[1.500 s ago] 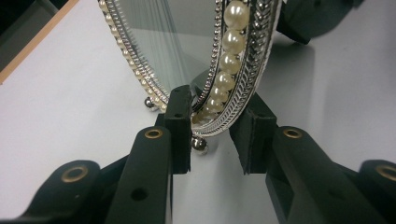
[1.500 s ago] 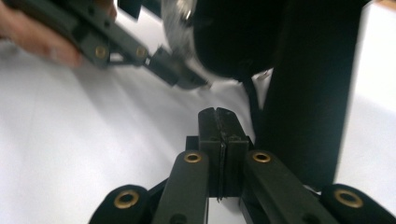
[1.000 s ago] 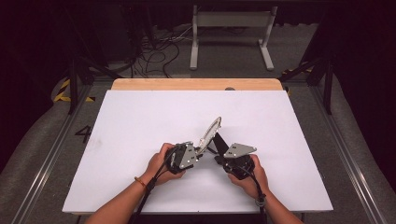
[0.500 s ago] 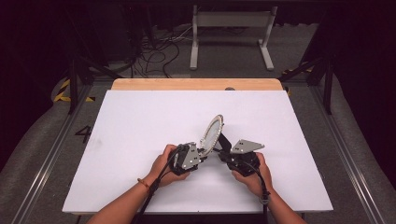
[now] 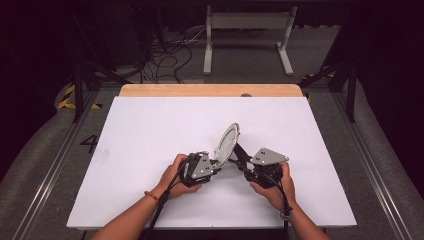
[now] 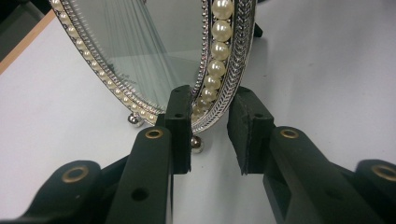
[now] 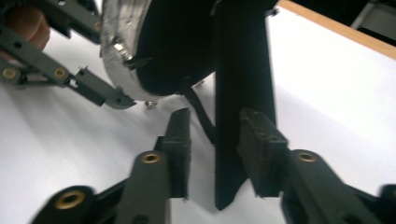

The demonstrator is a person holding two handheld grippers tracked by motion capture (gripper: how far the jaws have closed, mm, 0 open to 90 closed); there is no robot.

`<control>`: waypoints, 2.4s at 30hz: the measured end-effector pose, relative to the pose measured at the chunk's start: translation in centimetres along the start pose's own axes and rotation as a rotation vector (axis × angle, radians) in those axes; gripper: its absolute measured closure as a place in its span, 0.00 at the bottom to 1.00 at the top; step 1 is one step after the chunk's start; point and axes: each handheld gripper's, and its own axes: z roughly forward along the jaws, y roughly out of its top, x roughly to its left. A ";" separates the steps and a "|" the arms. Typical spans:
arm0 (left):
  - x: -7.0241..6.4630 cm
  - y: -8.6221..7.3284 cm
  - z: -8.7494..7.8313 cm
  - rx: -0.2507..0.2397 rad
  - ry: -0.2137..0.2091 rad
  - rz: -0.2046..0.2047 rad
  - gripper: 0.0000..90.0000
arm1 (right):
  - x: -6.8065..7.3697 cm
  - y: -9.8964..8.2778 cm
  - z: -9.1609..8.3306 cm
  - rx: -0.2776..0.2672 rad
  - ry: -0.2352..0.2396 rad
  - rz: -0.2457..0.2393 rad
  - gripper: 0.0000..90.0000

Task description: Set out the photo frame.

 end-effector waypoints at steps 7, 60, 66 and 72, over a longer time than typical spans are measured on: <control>-0.3 0.2 -0.1 -0.004 -0.025 0.019 0.79 | -0.4 -0.4 1.6 0.050 -0.055 0.018 0.54; 8.8 -0.3 3.1 -0.060 -0.019 -0.363 1.00 | -1.5 -2.7 0.1 0.095 0.094 0.001 1.00; 9.0 -0.5 5.2 -0.017 -0.050 -0.390 0.98 | -1.3 -2.7 0.6 0.129 0.059 -0.027 1.00; 8.8 -0.4 5.1 -0.034 -0.117 -0.357 0.97 | -1.8 -3.0 0.9 0.120 0.056 -0.013 1.00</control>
